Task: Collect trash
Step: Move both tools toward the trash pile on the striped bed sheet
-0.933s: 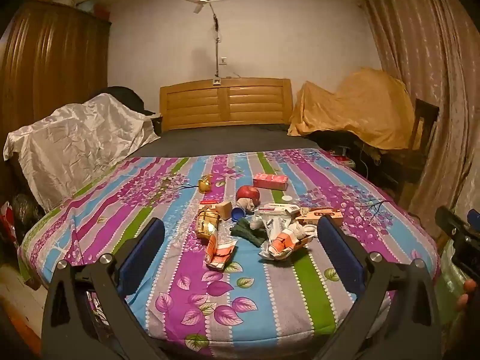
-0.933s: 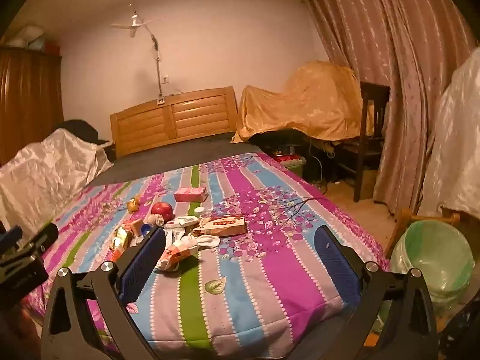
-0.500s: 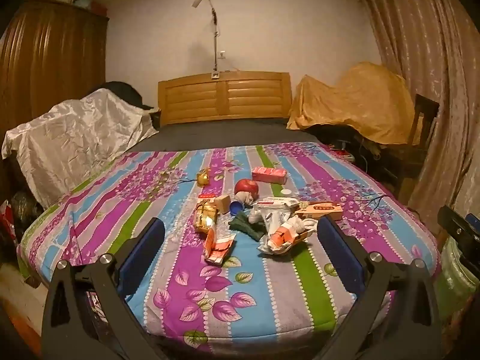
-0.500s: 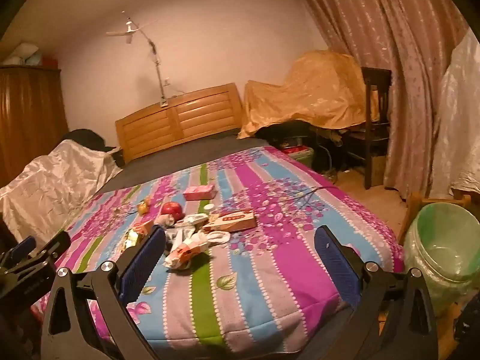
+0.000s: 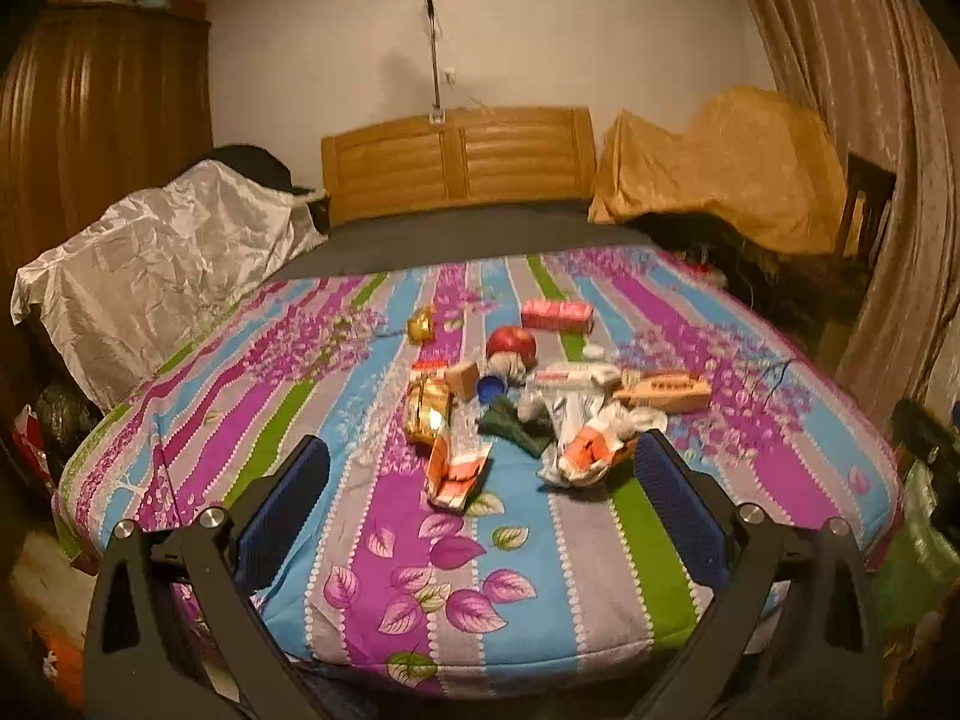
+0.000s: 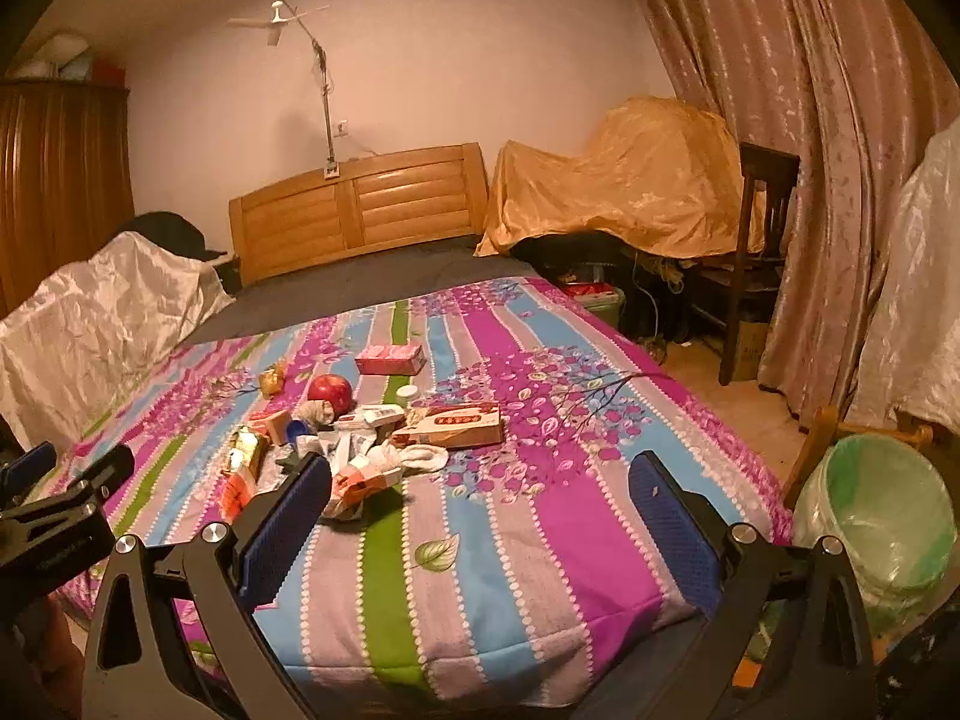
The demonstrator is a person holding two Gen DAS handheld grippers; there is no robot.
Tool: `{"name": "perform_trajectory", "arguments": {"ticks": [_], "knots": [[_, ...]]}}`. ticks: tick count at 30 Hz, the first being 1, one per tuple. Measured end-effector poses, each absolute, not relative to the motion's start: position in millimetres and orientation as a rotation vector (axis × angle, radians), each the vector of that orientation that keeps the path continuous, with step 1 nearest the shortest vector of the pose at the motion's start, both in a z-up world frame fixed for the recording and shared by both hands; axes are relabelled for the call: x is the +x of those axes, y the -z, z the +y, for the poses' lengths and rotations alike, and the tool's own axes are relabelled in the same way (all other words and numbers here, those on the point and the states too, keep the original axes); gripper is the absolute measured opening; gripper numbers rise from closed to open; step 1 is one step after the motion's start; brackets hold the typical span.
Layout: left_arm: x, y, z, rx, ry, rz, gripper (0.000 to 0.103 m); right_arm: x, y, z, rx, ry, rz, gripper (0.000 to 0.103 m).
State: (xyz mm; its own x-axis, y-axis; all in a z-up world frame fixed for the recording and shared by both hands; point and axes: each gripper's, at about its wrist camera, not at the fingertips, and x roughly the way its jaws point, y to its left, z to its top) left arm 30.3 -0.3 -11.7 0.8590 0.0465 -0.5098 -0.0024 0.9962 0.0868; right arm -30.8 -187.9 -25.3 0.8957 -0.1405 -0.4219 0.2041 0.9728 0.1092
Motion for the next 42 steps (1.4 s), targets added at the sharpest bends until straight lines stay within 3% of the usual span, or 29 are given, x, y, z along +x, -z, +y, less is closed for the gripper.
{"name": "perform_trajectory", "arguments": {"ticks": [14,42], "knots": [[62,7,16,0.062,-0.064,0.579,0.098,3,19,-173,0.069,0.145,0.438,0.099],[117,57,29,0.071,-0.098,0.796,0.098,88,81,-160,0.089,0.095,0.658,0.099]]}}
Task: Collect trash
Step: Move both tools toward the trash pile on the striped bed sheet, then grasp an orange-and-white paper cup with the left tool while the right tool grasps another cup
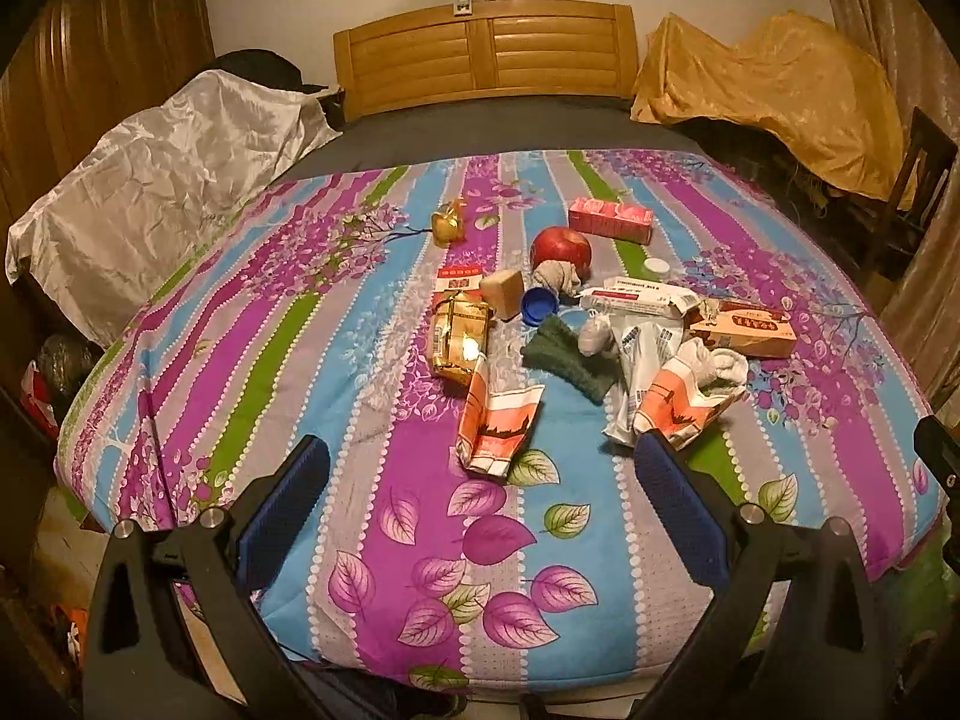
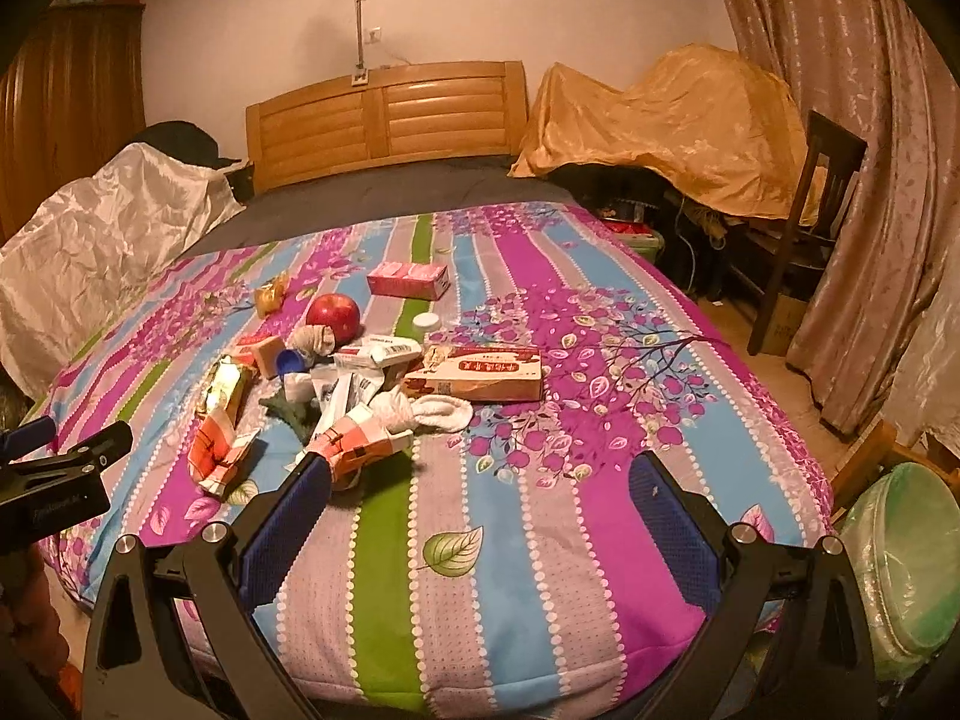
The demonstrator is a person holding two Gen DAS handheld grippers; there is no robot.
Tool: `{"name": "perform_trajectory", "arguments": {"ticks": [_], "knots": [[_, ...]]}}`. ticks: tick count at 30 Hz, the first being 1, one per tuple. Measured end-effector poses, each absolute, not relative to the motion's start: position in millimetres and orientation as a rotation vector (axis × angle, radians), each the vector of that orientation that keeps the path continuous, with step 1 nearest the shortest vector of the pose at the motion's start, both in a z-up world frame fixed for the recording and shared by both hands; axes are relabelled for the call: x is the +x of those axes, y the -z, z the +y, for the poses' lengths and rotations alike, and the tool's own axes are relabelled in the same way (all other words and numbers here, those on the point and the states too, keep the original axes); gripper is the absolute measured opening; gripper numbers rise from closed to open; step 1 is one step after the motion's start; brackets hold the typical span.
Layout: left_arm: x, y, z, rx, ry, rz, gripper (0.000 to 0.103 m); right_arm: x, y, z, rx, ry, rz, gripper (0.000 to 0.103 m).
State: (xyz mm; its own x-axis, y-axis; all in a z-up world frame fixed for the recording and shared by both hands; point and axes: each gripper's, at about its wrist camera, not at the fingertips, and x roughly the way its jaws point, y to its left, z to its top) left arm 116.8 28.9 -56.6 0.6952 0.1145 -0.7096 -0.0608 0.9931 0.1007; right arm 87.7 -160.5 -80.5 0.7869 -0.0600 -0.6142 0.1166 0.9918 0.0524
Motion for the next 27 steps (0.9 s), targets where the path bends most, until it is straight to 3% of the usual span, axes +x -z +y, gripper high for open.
{"name": "perform_trajectory", "arguments": {"ticks": [27], "knots": [[123,89,50,0.065,-0.109,0.880,0.098,103,99,-162,0.096,0.096,0.737,0.099]]}}
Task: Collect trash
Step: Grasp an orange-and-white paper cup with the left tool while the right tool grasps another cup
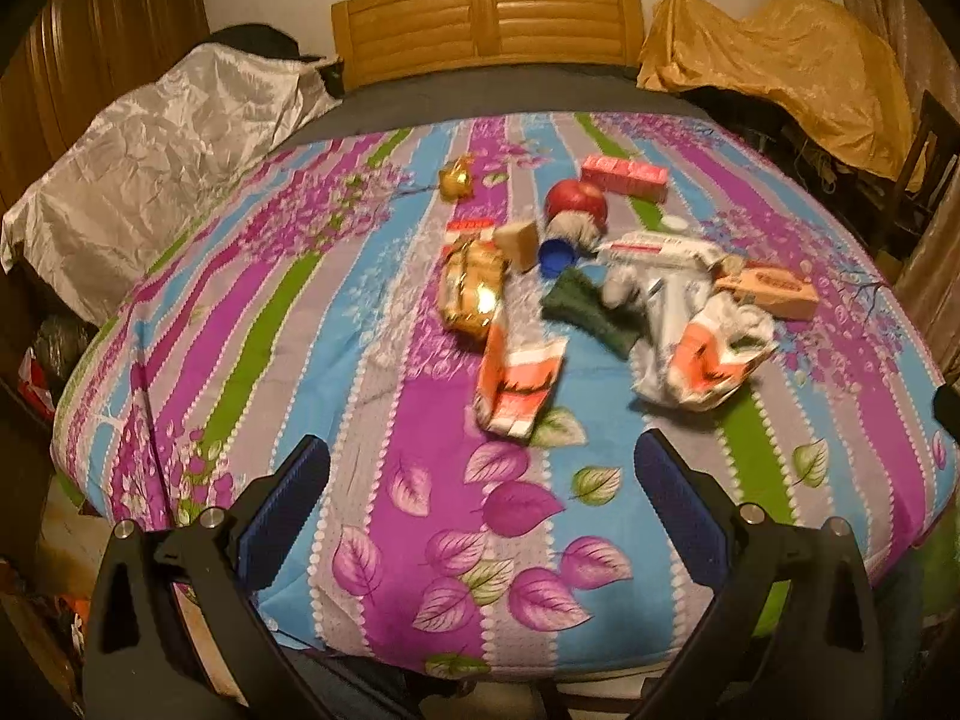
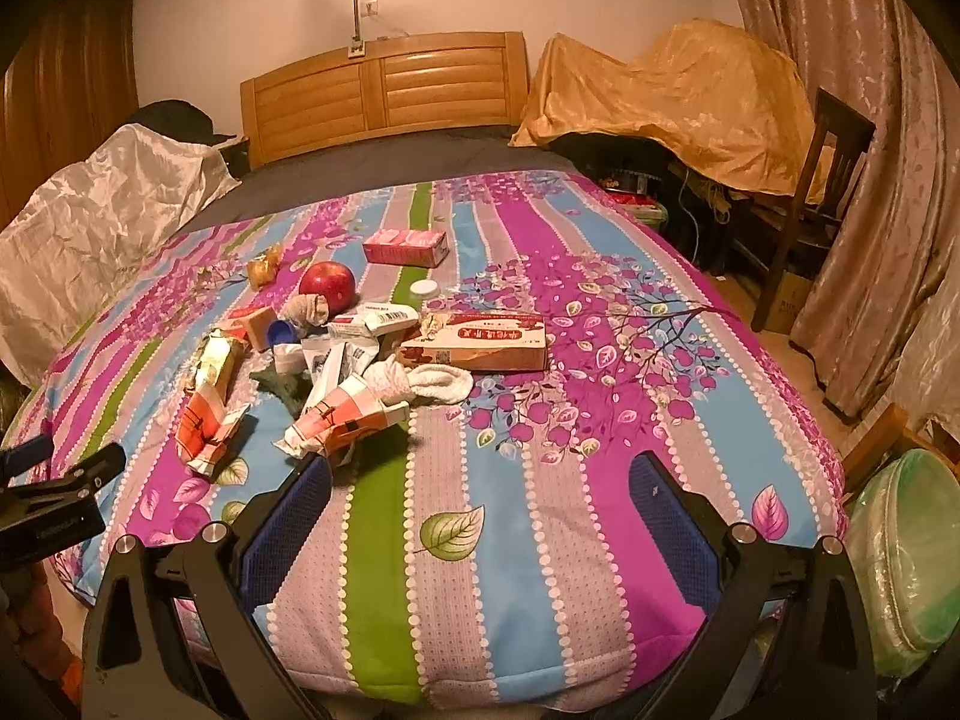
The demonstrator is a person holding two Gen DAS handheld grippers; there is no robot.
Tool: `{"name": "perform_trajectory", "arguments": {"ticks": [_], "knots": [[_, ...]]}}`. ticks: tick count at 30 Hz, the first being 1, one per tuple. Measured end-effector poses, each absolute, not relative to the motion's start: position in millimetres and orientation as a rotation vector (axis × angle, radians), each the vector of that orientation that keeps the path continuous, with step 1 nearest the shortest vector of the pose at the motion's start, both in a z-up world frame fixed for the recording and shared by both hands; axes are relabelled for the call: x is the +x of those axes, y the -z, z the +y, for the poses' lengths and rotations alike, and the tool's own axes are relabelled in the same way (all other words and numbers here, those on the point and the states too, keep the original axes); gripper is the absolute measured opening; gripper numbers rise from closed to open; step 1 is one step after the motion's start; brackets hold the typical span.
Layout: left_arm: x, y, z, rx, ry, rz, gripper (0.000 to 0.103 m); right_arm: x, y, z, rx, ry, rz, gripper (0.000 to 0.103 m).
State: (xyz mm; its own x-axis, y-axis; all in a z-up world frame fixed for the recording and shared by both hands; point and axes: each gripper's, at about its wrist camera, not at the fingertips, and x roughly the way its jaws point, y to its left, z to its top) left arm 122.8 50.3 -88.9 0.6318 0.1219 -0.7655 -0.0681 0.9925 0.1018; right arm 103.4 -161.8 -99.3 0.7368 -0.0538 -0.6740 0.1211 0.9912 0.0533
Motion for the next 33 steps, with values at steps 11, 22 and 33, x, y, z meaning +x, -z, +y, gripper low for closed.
{"name": "perform_trajectory", "arguments": {"ticks": [11,22,33], "knots": [[149,113,89,-0.015,-0.110,0.914,0.094,121,118,-156,0.100,0.093,0.790,0.099],[225,178,85,-0.109,0.025,1.060,0.036,138,136,-154,0.100,0.085,0.837,0.099],[185,161,93,-0.129,-0.013,0.962,0.010,185,154,-130,0.287,-0.126,0.882,0.090]]}}
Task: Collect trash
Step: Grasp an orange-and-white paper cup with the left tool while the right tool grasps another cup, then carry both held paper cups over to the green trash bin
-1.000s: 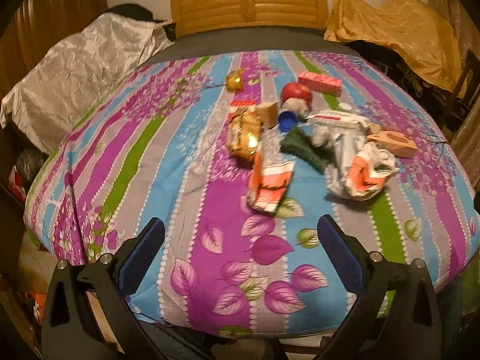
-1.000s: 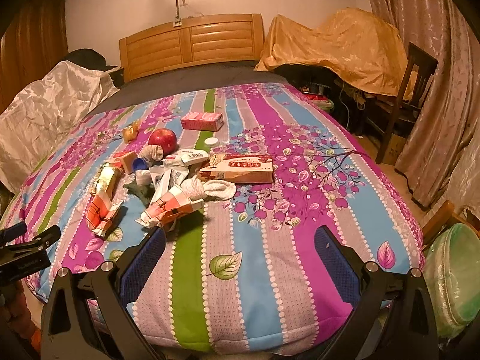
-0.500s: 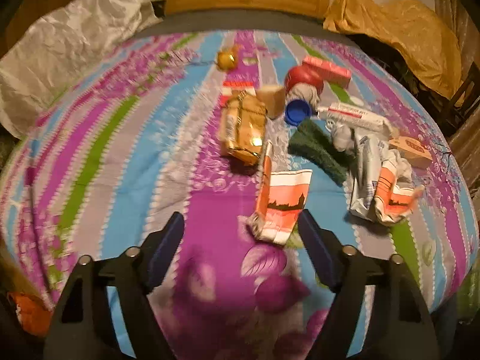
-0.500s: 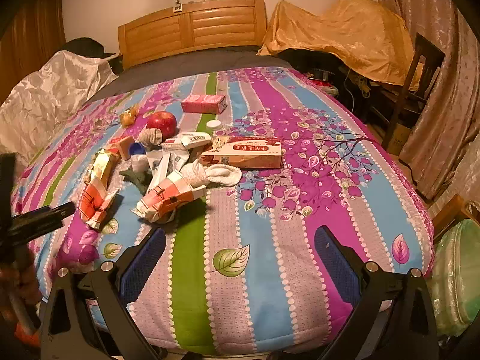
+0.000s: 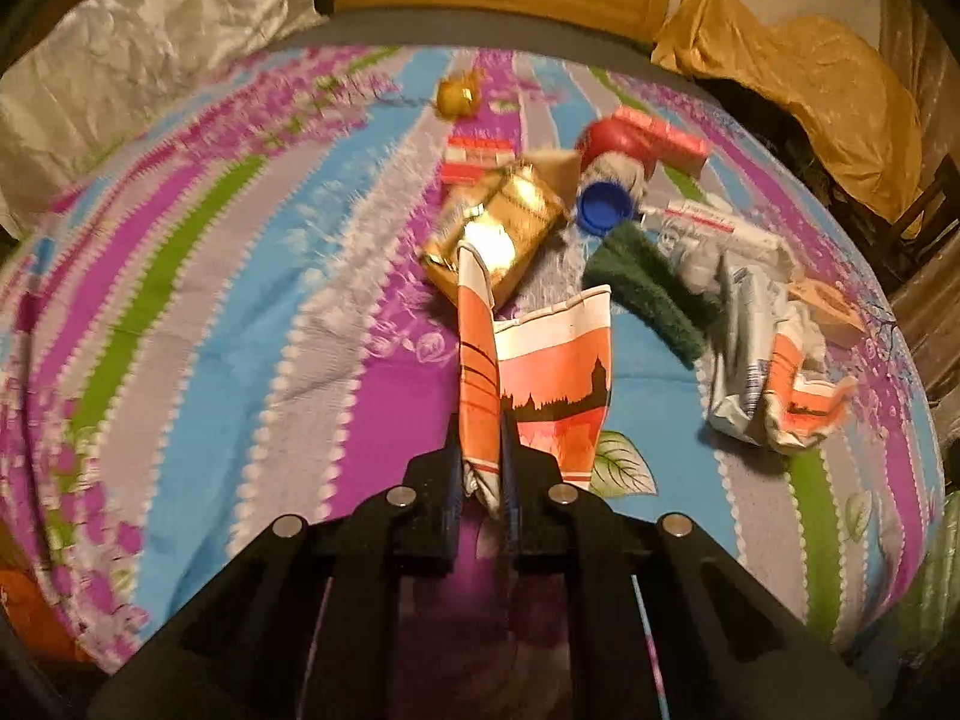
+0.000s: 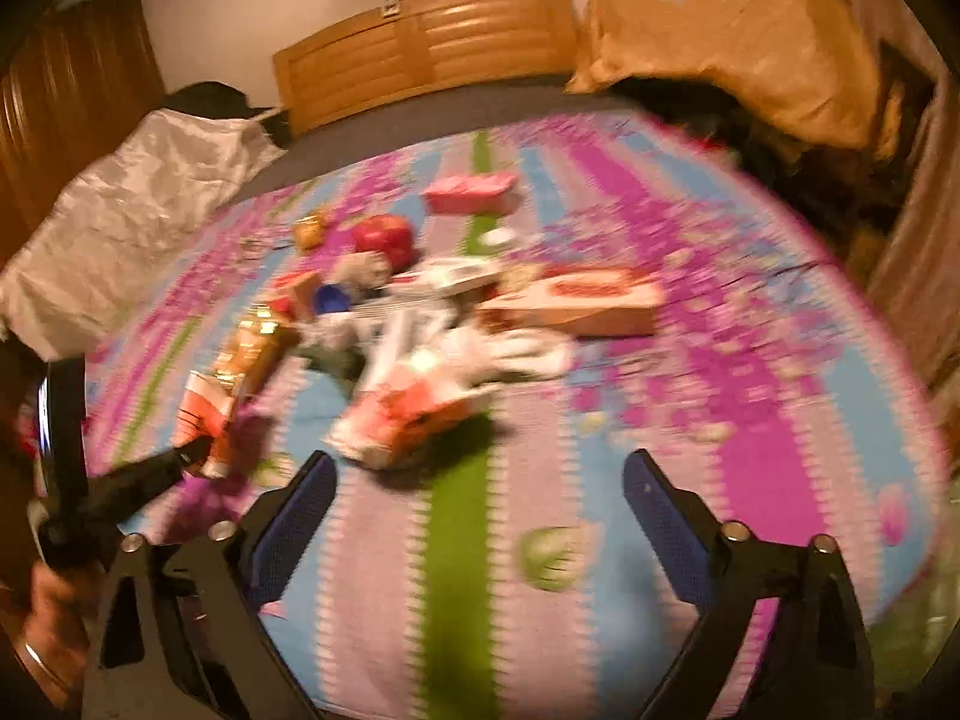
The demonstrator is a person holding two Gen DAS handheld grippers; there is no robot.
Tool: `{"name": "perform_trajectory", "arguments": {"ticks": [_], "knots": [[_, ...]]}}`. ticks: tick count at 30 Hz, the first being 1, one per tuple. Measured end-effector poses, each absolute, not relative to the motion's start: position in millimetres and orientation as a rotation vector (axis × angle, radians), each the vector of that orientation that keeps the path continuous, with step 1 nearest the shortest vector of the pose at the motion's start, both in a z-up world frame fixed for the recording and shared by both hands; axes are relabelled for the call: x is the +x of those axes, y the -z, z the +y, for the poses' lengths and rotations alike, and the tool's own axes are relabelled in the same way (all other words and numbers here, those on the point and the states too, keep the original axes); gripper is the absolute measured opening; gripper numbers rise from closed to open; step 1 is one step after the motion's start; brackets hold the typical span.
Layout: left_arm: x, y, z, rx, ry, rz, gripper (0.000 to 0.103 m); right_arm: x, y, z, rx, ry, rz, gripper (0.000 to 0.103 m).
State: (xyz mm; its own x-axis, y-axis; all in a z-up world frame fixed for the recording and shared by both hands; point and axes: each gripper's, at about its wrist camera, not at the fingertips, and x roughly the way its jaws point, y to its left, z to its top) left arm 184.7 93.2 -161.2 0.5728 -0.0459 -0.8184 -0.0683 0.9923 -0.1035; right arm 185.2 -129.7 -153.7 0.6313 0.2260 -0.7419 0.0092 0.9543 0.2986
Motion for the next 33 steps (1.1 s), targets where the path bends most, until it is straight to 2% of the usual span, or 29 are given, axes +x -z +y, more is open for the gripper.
{"name": "perform_trajectory", "arguments": {"ticks": [4,12,13,15,16,17,23,33], "knots": [[174,142,100,-0.135,-0.013,0.919,0.010,214,175,-122,0.420,-0.156,0.957,0.084],[166,122,106,-0.117,-0.037,0.874,0.010,250,214,-131,0.677,-0.149,1.048,0.082],[165,121,106,-0.116,-0.040,0.873,0.010,256,221,-130,0.702,-0.152,1.061,0.076],[166,121,105,-0.113,-0.043,0.874,0.010,265,237,-130,0.751,-0.181,1.100,0.049],[166,121,103,-0.107,-0.045,0.876,0.010,268,247,-131,0.810,-0.211,1.126,0.028],[165,121,104,-0.100,-0.047,0.875,0.010,268,254,-134,0.866,-0.231,1.134,0.012],[159,105,85,-0.063,-0.011,0.848,0.010,235,229,-148,0.822,-0.254,1.046,0.012],[163,72,-20,0.033,0.197,0.816,0.010,140,123,-245,0.631,-0.091,0.817,0.012]]}}
